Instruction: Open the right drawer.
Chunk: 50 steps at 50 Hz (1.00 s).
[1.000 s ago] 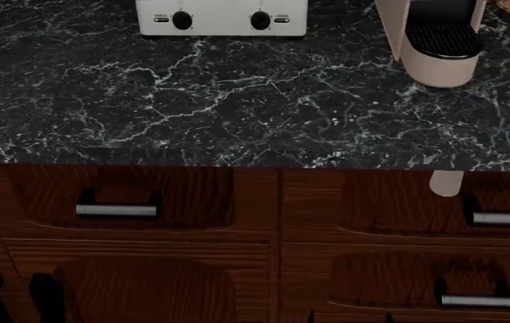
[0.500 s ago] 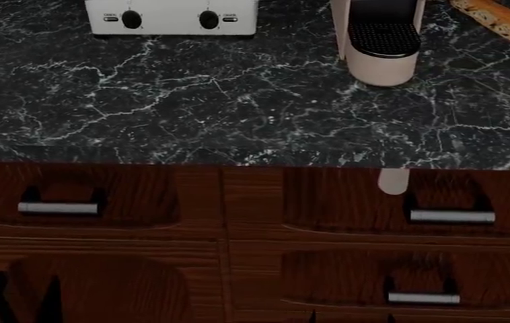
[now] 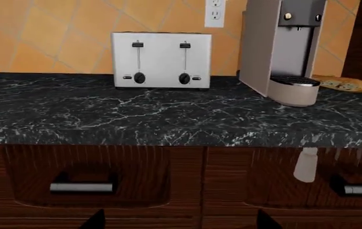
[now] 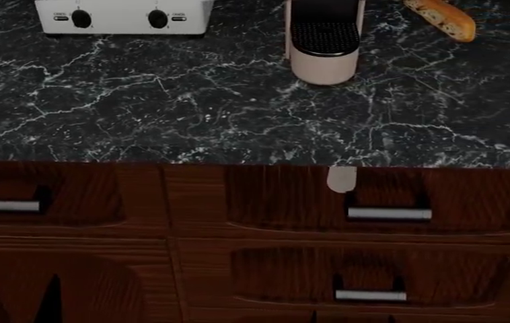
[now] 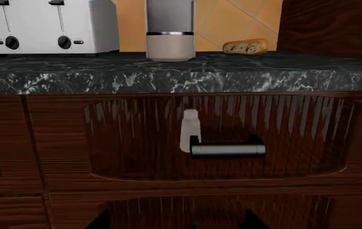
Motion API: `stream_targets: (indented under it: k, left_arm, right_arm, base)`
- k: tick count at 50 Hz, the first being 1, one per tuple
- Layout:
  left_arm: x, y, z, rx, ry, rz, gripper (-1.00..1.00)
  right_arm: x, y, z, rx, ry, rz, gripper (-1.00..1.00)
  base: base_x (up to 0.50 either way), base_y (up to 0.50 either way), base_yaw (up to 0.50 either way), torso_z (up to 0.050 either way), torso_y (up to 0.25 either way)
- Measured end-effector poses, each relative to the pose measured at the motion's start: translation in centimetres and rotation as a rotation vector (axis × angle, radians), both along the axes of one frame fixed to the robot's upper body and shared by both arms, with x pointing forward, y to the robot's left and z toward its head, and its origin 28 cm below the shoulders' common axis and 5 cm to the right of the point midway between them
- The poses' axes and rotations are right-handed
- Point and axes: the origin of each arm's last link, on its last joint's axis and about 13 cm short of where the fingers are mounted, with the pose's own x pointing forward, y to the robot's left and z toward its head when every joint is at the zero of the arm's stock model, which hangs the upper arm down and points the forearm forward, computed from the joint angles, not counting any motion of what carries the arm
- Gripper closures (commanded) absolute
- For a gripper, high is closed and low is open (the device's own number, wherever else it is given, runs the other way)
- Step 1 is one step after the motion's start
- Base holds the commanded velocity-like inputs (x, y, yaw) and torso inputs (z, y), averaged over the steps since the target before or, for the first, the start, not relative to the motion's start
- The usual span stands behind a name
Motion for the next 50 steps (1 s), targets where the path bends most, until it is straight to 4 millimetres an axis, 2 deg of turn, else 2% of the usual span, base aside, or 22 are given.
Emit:
stream_targets:
  k: [20,50]
  left_arm:
    - [-0.27,-0.22,0.66,0.0,0.001,0.0,-1.0]
    - [0.37,0.15,-0.2,0.005,-0.013,-0.012,-1.0]
  right_arm:
    - [-0.1,0.02,-0.11,0.0,0.001,-0.001,-1.0]
    - [-0.23,-0.01,-0.08,0.003,-0.005,-0.005,-1.0]
  base:
    - [-0.01,-0.28,0.0,0.0,0.0]
    - [0.0,0.0,0.0,0.0,0.0]
